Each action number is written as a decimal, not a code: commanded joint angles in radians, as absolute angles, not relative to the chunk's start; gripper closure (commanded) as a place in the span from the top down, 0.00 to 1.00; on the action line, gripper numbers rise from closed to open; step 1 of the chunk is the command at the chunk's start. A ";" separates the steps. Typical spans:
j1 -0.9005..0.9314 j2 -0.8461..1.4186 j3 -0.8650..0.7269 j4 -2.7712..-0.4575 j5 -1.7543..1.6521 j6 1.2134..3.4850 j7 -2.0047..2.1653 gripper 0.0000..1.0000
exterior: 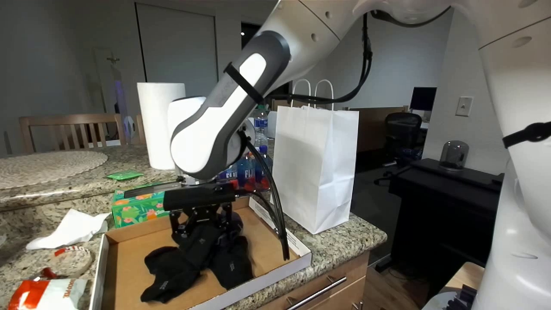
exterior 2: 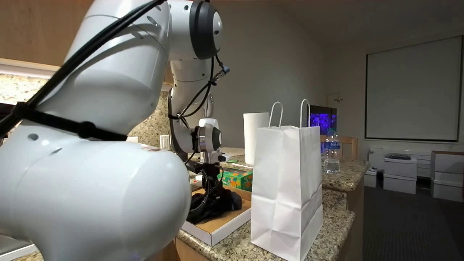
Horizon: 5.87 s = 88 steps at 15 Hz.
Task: Pick up the socks on the box cover and put them in the paper bag
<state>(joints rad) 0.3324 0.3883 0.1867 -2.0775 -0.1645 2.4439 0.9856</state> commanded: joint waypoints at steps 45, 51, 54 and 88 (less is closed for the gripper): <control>-0.019 -0.353 0.052 -1.694 -0.075 1.913 0.318 0.12; -0.025 -0.368 -0.029 -1.905 0.025 2.154 0.280 0.12; -0.019 -0.374 -0.085 -1.987 0.129 2.213 0.200 0.12; -0.339 -0.445 0.311 -2.327 -0.691 2.412 1.032 0.12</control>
<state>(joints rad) -0.3385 -0.4391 0.2901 -2.3234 -0.5845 2.4530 0.9389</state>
